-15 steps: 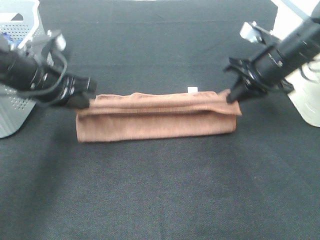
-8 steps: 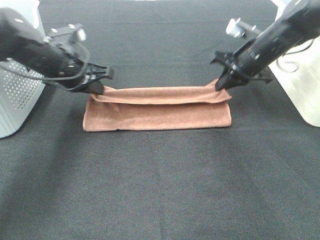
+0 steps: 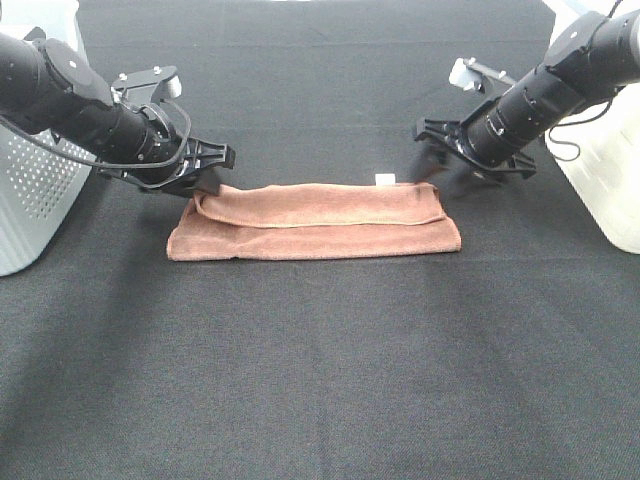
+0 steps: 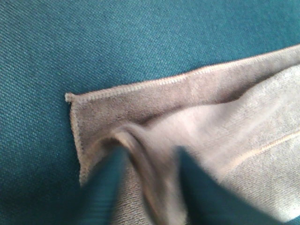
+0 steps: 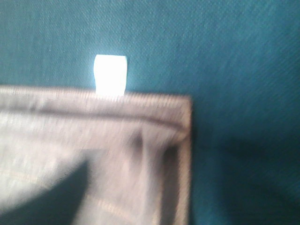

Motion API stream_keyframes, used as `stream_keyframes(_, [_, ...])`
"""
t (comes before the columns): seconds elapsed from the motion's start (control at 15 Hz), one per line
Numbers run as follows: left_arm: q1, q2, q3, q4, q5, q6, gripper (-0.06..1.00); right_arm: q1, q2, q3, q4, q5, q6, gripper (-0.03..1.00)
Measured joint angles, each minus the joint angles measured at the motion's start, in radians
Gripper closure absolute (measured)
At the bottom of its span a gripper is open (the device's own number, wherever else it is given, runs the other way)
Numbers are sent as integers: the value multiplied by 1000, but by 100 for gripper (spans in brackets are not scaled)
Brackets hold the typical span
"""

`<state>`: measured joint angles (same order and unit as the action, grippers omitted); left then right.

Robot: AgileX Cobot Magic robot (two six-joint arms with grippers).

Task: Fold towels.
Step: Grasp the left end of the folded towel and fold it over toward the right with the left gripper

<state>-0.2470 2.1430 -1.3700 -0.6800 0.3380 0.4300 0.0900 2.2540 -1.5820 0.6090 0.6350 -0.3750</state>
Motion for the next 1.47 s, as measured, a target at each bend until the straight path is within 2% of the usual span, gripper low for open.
stream_keyframes(0.07, [0,-2,0,5,0,0,30,0,0,0,0,33,0,10])
stream_keyframes(0.13, [0,-8,0,16,1,0,20,0,0,-1,-7,59,0,7])
stream_keyframes(0.2, [0,-16,0,34,1,-4,16,0,0,-1,-27,81,3,6])
stream_keyframes(0.4, [12,-10,-2,88,52,-140,13,0,0,-1,-86,147,30,5])
stream_keyframes(0.47, [12,-10,-2,88,52,-140,13,0,0,-1,-86,147,30,5])
stream_keyframes(0.53, [24,12,-7,99,89,-189,13,0,0,-1,-104,154,35,5])
stream_keyframes(0.73, [31,58,-46,98,133,-205,13,0,0,-2,-111,163,47,5])
stream_keyframes(0.87, [31,112,-120,86,204,-205,18,0,0,-2,-111,166,54,5])
stream_keyframes(0.93, [31,112,-120,86,204,-205,18,0,0,-2,-111,166,54,5])
stream_keyframes(1.07, [31,152,-194,78,275,-218,37,0,0,-2,-112,167,55,5])
stream_keyframes(1.13, [31,161,-204,74,286,-245,52,0,0,-2,-112,168,55,5])
stream_keyframes(1.2, [31,164,-206,80,298,-262,81,0,0,-2,-113,168,56,5])
stream_keyframes(1.27, [31,162,-206,96,298,-265,90,0,0,-2,-113,169,56,5])
stream_keyframes(1.4, [31,147,-206,154,305,-277,90,0,0,-2,-113,172,57,5])
stream_keyframes(1.47, [31,130,-206,208,317,-295,90,0,0,-2,-114,175,57,5])
